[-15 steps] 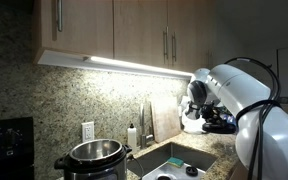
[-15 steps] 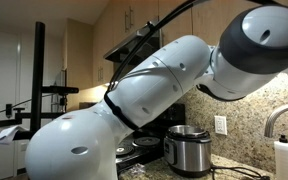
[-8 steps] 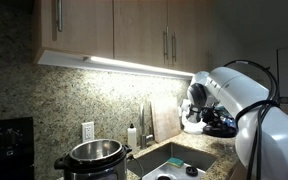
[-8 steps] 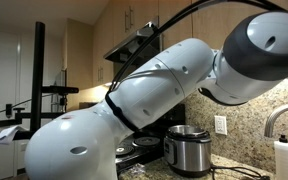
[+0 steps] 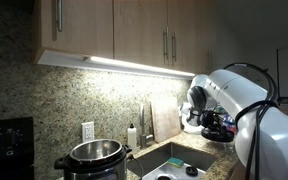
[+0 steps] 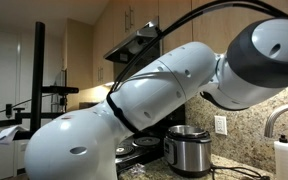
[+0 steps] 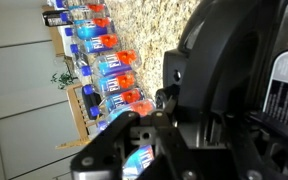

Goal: Pick up the lid from the cooker and put it on the counter

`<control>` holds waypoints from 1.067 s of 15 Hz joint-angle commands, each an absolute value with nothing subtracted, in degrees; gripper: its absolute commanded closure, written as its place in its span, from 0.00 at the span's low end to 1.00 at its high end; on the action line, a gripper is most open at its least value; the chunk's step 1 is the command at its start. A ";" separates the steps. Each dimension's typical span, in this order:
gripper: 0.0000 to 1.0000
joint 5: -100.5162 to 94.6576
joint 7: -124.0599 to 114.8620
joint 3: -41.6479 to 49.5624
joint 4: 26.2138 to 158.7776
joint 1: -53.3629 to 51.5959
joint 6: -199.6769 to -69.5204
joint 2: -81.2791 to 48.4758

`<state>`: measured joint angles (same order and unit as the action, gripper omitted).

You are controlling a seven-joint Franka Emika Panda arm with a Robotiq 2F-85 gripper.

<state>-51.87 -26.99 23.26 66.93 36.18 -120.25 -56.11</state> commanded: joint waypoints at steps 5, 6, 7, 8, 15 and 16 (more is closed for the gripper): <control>0.96 -52.17 -29.00 23.86 64.40 36.04 -119.88 -57.74; 0.96 -52.20 -29.03 23.85 64.41 35.99 -119.90 -57.88; 0.96 -52.21 -28.95 23.83 64.44 35.96 -119.91 -57.97; 0.96 -52.20 -28.94 23.82 64.47 35.94 -119.98 -58.05; 0.96 -52.58 -30.43 24.25 63.99 35.78 -120.10 -59.38; 0.96 -52.56 -30.38 24.17 63.79 35.85 -120.09 -59.71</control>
<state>-51.87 -29.03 23.14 65.97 35.90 -120.35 -58.92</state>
